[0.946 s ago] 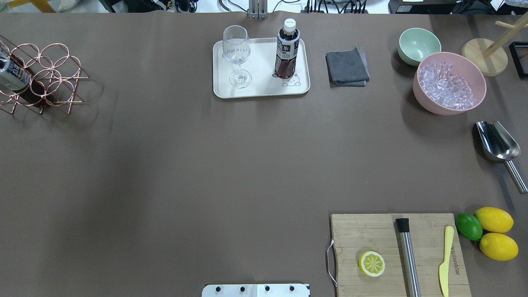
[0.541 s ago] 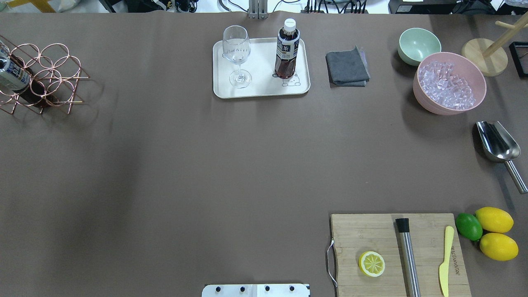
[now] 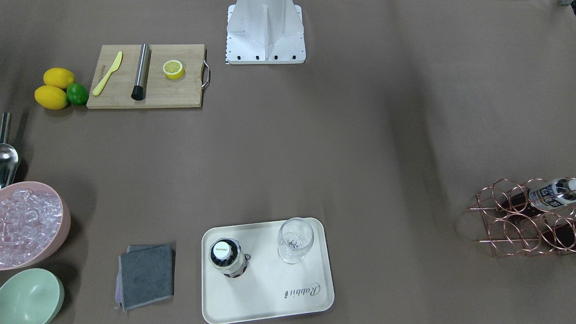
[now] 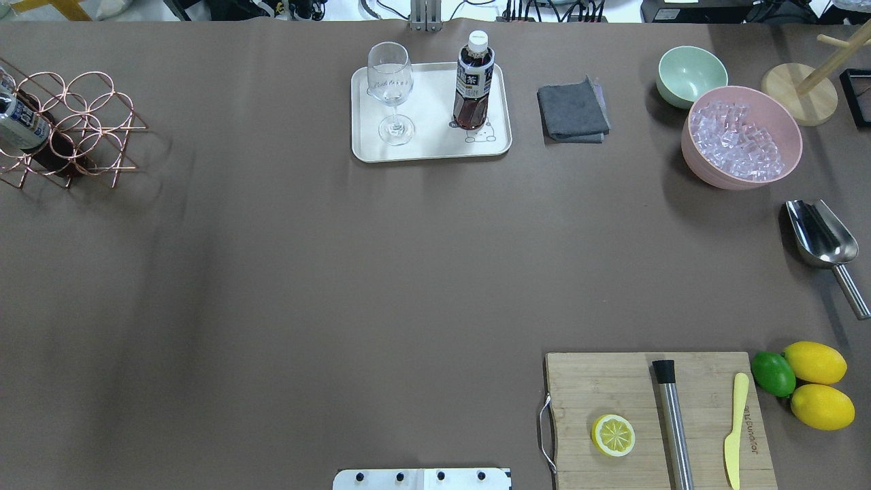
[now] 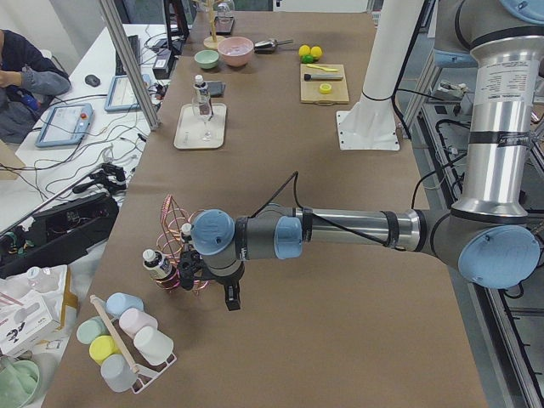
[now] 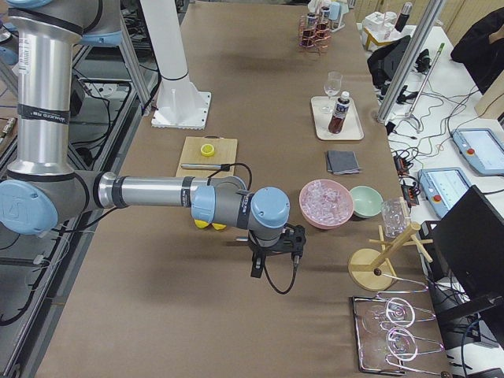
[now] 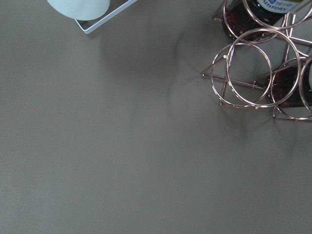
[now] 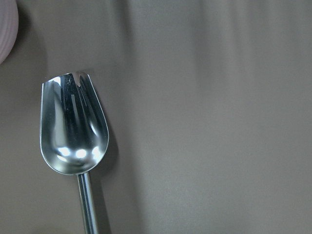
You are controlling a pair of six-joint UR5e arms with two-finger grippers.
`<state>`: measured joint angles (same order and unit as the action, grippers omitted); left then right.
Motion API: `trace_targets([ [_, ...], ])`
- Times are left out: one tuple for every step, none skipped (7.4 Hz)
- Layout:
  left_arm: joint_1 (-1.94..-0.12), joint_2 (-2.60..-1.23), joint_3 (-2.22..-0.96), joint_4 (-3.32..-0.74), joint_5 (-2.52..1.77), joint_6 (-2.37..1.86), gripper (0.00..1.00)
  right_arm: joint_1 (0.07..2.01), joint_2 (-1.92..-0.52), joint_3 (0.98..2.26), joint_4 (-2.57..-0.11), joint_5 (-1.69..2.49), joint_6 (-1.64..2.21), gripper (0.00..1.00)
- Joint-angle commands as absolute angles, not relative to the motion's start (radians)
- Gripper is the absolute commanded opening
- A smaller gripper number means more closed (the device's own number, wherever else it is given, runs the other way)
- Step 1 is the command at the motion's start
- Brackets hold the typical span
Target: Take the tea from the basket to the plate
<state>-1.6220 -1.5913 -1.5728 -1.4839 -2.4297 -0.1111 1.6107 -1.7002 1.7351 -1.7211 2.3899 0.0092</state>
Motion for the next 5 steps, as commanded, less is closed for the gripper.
trace_targets([
  [-1.615,-1.603,-1.565,-1.486,-2.436,-0.181,0.97,1.611,-1.703,1.736,-1.721,2.39,0.008,1.0],
  [-1.617,-1.601,-1.562,-1.488,-2.437,-0.179,0.97,1.611,-1.703,1.736,-1.721,2.39,0.009,1.0],
  [-1.617,-1.595,-1.563,-1.494,-2.436,-0.176,0.97,1.611,-1.703,1.738,-1.721,2.39,0.008,1.0],
  [-1.615,-1.598,-1.569,-1.512,-2.425,-0.172,0.97,1.611,-1.703,1.738,-1.721,2.39,0.008,1.0],
  [-1.615,-1.594,-1.574,-1.517,-2.424,-0.166,0.97,1.611,-1.703,1.738,-1.721,2.39,0.008,1.0],
])
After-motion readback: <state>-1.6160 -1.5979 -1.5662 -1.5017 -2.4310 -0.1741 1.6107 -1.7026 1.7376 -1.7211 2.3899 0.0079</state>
